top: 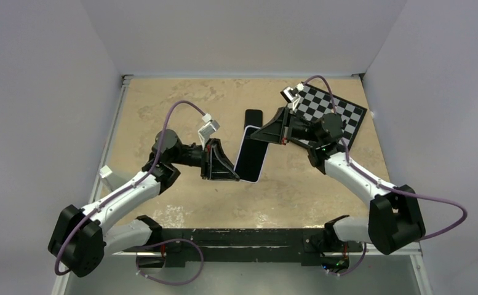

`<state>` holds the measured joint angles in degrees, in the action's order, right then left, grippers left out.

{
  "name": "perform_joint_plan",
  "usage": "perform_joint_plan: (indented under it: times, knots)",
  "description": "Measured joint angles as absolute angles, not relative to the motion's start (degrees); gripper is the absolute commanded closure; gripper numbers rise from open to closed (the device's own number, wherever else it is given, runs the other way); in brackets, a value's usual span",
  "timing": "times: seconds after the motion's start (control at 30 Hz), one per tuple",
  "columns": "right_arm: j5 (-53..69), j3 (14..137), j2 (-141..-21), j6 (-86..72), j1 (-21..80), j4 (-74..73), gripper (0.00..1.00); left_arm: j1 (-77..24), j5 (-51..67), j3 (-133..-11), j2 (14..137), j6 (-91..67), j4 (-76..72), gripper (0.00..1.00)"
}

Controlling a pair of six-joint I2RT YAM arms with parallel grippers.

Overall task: Take the phone out of the phone case
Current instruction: Remove the phone case from the phone.

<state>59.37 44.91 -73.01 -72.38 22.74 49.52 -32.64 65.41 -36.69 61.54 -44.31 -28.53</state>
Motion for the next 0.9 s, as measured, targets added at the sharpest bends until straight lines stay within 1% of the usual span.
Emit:
perform_joint_plan:
  times: [0.13, 0.2, 0.27, 0.37, 0.47, 0.53, 0.67, 0.77, 0.9]
  knots:
    - [59.72, 43.66, -75.31, -81.06, 21.5, 60.31, 1.0, -32.64, 68.47, -36.07, 68.27, -56.82, -49.45, 1.0]
    - [59.53, 42.94, -75.61, -83.35, 21.15, 63.4, 1.0, -32.8, 70.35, -36.42, 72.12, -60.29, -56.86, 1.0]
    - [59.46, 42.26, -76.16, -85.65, 21.1, 66.02, 1.0, -32.93, 72.1, -36.88, 73.76, -61.98, -61.19, 1.0]
    - [59.07, 41.74, -78.0, -90.59, 21.15, 72.34, 1.0, -33.01, 73.63, -37.95, 74.17, -62.11, -63.13, 1.0]
    - [58.87, 41.76, -81.58, -95.79, 21.21, 80.29, 1.0, -33.06, 74.63, -39.07, 73.78, -59.13, -60.82, 1.0]
    - [58.7, 41.82, -85.86, -100.4, 21.41, 86.28, 1.0, -33.1, 74.65, -39.51, 72.38, -53.84, -54.41, 1.0]
    - [58.11, 43.22, -91.15, -105.34, 22.92, 87.88, 1.0, -33.23, 74.63, -41.41, 69.97, -42.87, -39.44, 1.0]
    - [57.54, 45.58, -94.35, -107.9, 24.77, 87.81, 1.0, -33.61, 75.0, -42.7, 69.84, -37.12, -33.56, 1.0]
    - [56.34, 47.27, -96.99, -112.27, 26.85, 87.44, 1.0, -34.52, 74.78, -44.4, 69.01, -29.06, -30.41, 1.0]
